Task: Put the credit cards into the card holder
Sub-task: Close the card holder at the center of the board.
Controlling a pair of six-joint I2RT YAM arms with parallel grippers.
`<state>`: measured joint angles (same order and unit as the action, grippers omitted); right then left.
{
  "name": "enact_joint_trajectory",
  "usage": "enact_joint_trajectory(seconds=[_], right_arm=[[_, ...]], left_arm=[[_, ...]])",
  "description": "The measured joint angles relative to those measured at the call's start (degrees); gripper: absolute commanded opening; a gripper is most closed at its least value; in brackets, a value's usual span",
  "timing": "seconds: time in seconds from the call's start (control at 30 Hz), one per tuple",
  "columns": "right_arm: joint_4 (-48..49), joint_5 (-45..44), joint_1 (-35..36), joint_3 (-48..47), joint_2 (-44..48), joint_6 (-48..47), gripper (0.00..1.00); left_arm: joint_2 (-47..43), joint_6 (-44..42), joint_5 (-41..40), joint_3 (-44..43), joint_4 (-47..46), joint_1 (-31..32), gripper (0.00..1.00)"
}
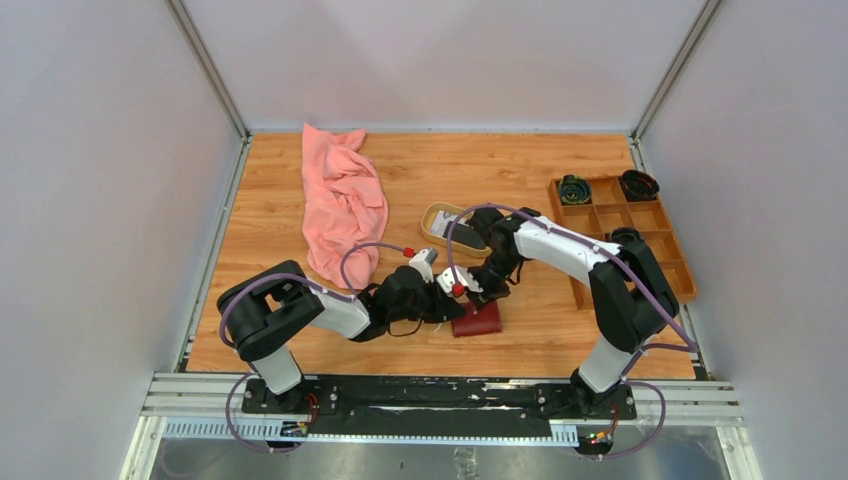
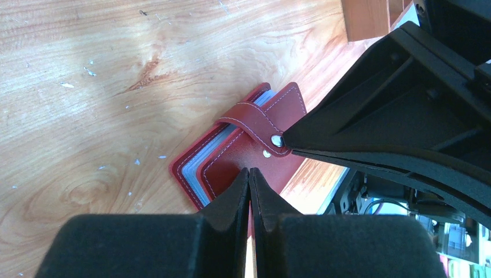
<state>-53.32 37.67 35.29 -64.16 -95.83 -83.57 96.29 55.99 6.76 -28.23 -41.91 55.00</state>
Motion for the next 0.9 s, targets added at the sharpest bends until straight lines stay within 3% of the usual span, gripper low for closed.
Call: enact_joint_trajectory(seconds=[0.9], right_arm=[[0.87, -1.05, 1.55, 0.92, -0.17, 0.44, 0.00]], left_arm=[[0.00, 0.00, 0.00, 0.00, 0.00, 0.00, 0.05]])
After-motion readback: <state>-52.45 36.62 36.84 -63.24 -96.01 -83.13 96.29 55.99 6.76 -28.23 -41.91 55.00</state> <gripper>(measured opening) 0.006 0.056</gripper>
